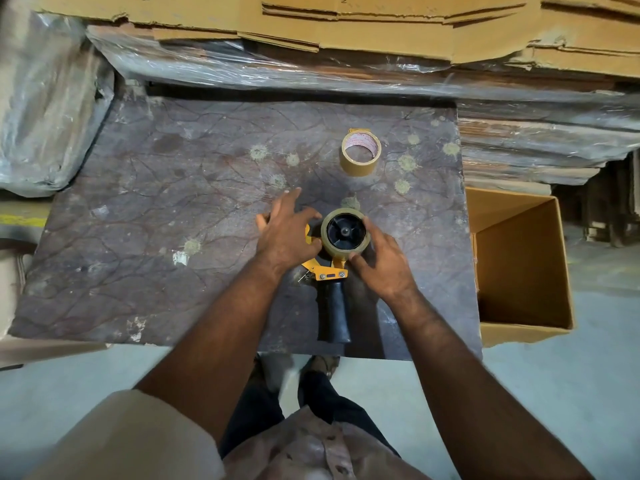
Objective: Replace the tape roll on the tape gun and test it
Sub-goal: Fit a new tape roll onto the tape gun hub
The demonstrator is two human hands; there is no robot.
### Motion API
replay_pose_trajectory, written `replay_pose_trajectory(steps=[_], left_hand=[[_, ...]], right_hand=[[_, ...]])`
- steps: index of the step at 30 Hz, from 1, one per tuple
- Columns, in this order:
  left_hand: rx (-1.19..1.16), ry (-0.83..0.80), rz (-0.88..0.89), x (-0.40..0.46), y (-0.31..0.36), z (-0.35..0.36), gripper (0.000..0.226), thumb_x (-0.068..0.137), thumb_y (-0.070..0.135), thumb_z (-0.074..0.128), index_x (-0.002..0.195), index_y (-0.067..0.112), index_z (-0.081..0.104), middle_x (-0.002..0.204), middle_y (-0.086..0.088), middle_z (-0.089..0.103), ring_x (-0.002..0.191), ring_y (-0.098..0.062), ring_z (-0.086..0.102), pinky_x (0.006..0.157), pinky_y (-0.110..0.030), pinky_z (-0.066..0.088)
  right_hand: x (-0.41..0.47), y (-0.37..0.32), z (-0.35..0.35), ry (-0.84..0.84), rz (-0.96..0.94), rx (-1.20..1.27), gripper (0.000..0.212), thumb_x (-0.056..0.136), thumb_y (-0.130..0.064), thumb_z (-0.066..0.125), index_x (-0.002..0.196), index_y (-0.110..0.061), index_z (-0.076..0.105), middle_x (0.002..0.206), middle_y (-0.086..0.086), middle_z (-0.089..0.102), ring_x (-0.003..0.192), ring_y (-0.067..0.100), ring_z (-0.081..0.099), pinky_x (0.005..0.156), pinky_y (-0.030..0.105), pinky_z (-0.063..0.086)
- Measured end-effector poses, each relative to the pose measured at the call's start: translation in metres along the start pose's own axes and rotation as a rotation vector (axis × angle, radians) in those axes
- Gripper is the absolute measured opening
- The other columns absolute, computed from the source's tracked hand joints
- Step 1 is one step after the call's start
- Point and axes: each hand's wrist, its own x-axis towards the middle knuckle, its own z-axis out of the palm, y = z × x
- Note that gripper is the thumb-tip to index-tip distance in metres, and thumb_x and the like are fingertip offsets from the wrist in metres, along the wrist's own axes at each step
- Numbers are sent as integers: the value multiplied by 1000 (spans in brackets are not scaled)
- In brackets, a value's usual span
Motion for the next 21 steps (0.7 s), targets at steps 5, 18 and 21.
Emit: replay_pose_trajectory(steps=[5,18,21], left_hand=[[-54,-51,-22,19,7,6,45,78,28,77,120,37,64,167,-4,17,155,-27,7,117,-63,23],[-110,97,-20,-2,5,20,3,87,25,73,87,22,74,156,1,38,144,-21,28,116,-44,30],[-215,98,-17,-1,0,23,3,87,16,74,84,16,75,157,-4,37,144,-21,35,119,-35,33]], right_hand=[[8,1,1,-29,-1,-137,59,92,-34,64,148,-27,47,156,4,41,139,26,44,111,39,40],[-20,4,-2,110,187,445,35,93,-35,67,126,-26,57,129,0,60,106,14,63,95,36,54],[-42,14,10,-118,563,999,52,96,-59,49,124,-19,63,119,2,69,107,18,64,91,38,50]])
